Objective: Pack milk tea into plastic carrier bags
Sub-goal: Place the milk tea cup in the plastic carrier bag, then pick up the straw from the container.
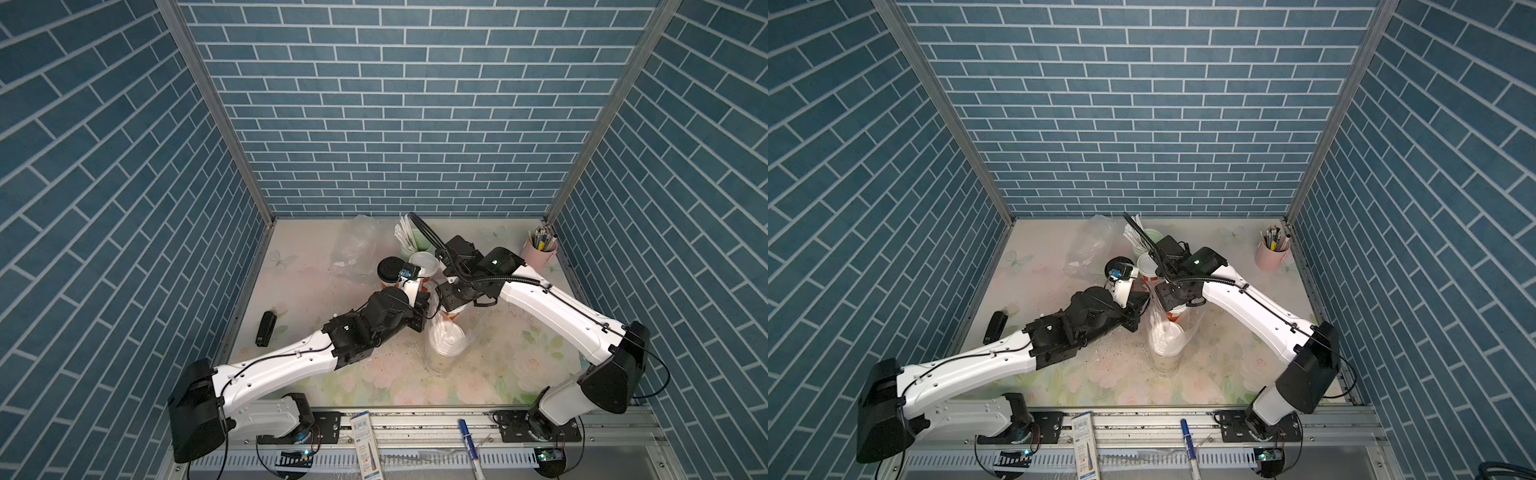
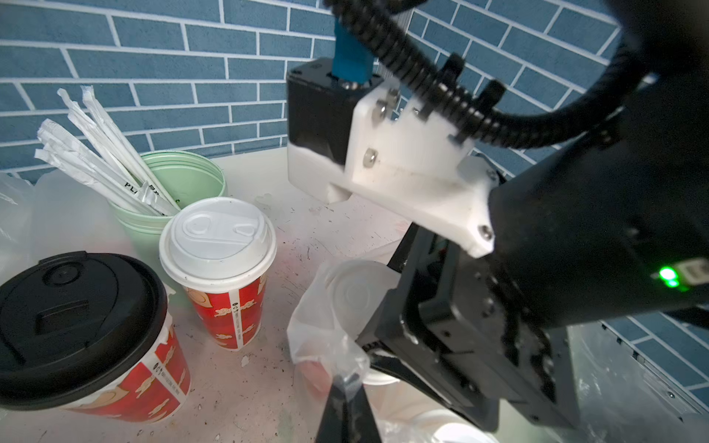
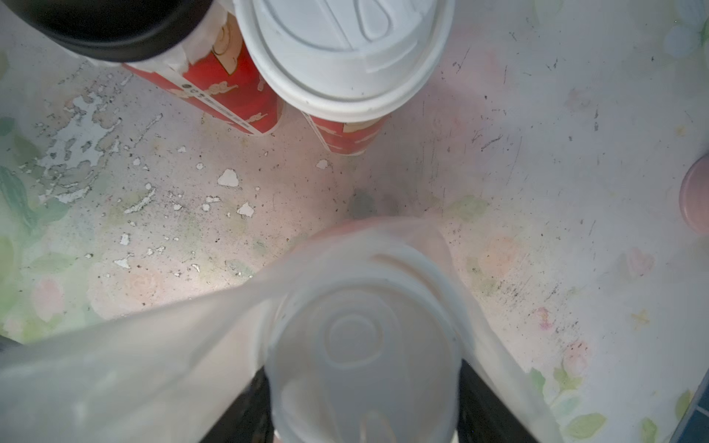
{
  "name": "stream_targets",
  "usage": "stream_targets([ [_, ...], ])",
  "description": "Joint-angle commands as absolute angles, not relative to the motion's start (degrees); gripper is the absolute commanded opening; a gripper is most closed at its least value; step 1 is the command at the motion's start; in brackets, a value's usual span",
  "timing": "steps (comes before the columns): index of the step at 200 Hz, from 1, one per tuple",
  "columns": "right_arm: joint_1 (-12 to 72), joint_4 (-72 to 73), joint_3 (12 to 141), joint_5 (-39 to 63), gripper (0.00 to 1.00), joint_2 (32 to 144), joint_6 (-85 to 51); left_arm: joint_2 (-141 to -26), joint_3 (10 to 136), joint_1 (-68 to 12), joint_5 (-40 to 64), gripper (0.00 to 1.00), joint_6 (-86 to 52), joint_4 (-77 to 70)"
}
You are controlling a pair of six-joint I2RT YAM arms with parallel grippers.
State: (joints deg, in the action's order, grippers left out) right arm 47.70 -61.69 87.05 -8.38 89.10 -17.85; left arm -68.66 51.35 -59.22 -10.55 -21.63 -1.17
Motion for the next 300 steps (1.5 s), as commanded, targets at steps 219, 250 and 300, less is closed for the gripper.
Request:
stream_targets([
  [219,47.98,-68.88,84.41,-10.58,0.64,77.52,-26.87,-64.17,48.73,-58.45,-12.38,0.0,-22.65,3.33],
  [250,47.99,-66.58,85.43,-9.05,0.41,78.06,-26.57,-62.23,48.4,-58.45,-13.13,0.0,-22.96,5.23],
  [300,47.92,-67.5,88.68,-9.93,0.66,79.36,-24.29,-58.42,46.84,-58.45,-16.0,0.0,-23.32,7.58],
])
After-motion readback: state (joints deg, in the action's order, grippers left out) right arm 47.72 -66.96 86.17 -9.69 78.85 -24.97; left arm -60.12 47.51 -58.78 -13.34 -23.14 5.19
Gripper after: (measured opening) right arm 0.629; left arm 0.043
